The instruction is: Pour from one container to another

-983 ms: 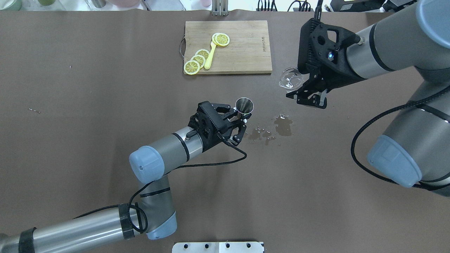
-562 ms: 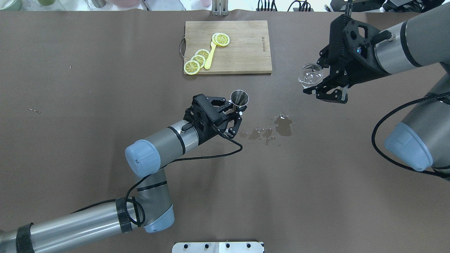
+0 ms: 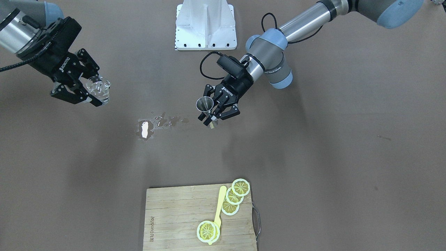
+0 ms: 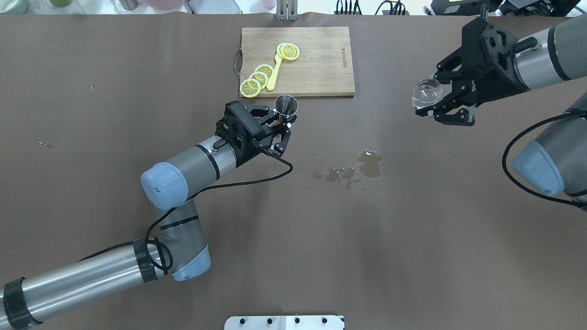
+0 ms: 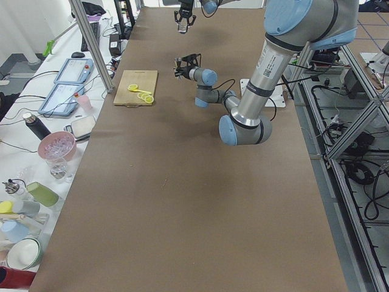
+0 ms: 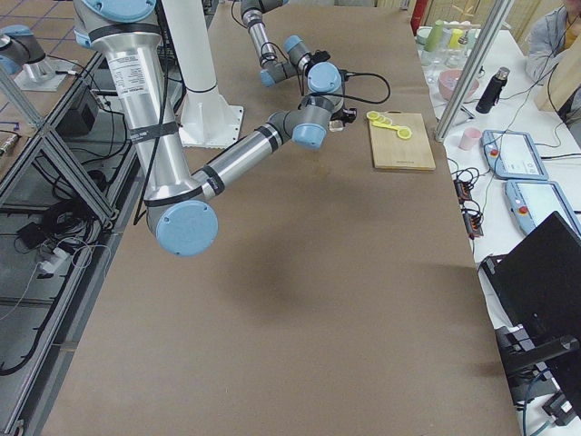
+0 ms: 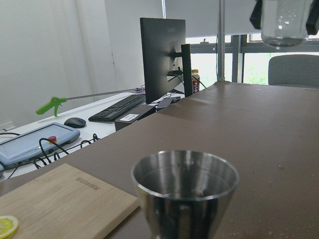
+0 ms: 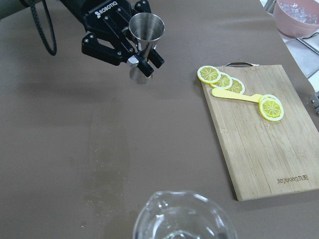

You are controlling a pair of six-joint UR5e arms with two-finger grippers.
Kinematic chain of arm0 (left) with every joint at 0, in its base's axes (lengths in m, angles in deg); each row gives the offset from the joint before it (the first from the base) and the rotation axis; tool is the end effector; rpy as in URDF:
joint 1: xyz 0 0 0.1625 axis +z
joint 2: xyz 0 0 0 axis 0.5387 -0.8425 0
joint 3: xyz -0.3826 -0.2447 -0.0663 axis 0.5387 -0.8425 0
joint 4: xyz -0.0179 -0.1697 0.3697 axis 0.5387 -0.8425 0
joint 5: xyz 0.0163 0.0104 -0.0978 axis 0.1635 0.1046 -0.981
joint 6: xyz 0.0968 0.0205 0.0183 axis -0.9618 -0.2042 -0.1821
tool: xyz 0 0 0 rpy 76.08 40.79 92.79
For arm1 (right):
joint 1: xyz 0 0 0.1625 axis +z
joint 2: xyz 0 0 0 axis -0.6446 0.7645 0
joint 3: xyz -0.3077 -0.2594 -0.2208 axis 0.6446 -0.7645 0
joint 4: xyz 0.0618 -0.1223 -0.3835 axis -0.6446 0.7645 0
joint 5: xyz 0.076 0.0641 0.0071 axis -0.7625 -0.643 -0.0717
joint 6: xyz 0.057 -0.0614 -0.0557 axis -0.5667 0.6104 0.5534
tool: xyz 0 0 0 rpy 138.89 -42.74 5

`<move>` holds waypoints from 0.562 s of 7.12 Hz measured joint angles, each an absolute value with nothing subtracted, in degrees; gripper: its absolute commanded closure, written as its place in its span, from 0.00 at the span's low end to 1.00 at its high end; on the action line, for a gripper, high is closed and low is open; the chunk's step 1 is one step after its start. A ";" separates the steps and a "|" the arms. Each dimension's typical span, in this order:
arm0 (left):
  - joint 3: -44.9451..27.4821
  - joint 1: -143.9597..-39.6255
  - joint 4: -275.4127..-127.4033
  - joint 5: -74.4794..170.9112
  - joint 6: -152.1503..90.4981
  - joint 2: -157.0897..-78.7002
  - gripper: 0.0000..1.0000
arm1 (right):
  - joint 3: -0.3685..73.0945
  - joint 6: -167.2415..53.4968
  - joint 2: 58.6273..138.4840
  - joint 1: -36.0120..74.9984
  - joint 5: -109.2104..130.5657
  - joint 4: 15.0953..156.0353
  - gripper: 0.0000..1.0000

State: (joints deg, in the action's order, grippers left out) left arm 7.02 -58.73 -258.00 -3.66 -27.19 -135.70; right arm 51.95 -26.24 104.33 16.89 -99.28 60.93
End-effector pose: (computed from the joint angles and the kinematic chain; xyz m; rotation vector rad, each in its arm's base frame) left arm 0.5572 -0.4540 0.2574 1.5107 1.0494 0.2920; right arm -0.2395 -0.4879 0.3281 1.1145 -0.8835 -1.1487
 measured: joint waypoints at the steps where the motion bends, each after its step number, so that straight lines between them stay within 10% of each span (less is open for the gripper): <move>1: 6.84 -60.39 -257.91 -3.91 -27.19 -135.66 1.00 | 49.54 -26.77 105.13 17.28 -99.78 56.46 1.00; 4: 5.97 -63.59 -257.75 -5.21 -27.57 -135.76 1.00 | 42.36 -31.05 106.19 17.74 -100.64 43.58 1.00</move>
